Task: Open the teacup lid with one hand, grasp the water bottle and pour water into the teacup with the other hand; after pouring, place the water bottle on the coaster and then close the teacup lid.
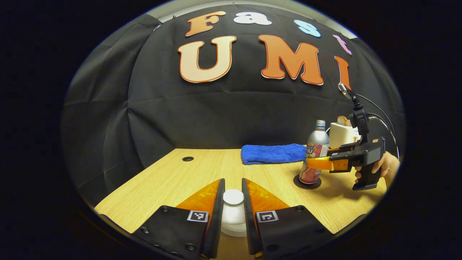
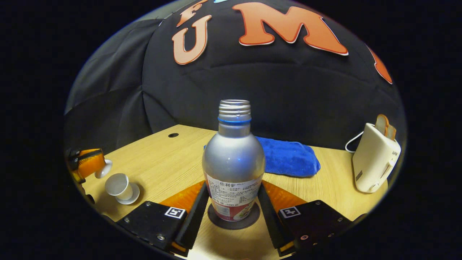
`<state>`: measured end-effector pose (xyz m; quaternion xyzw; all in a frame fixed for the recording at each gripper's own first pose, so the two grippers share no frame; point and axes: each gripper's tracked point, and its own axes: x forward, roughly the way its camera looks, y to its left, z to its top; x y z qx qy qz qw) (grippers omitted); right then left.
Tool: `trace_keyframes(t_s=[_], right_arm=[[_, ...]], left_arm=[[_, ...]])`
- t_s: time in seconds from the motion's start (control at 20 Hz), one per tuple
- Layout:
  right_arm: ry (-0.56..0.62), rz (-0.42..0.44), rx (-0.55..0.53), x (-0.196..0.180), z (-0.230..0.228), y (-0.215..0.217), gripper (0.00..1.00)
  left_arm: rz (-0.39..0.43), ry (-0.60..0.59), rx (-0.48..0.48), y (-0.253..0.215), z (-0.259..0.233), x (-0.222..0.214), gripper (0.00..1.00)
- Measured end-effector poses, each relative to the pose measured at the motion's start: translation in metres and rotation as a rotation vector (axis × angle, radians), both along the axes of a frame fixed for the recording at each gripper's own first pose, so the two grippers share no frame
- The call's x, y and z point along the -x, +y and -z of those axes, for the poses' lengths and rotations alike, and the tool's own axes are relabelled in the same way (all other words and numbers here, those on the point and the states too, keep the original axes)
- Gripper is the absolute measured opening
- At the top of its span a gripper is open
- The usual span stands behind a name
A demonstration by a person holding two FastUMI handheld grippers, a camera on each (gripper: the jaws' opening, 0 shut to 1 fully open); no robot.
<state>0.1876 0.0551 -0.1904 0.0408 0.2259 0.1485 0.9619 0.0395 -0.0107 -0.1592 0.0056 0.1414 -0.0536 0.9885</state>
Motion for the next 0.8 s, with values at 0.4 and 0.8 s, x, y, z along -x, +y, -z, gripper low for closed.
trace_keyframes(t_s=[0.4,0.8], right_arm=[[-0.012,0.013,0.057,0.007,0.004,-0.003,0.83],[-0.136,0.003,0.104,0.040,-0.038,-0.015,0.98]], left_arm=[[0.002,0.026,0.005,-0.005,0.014,-0.004,0.34],[0.020,0.059,0.004,-0.018,0.040,-0.002,0.34]])
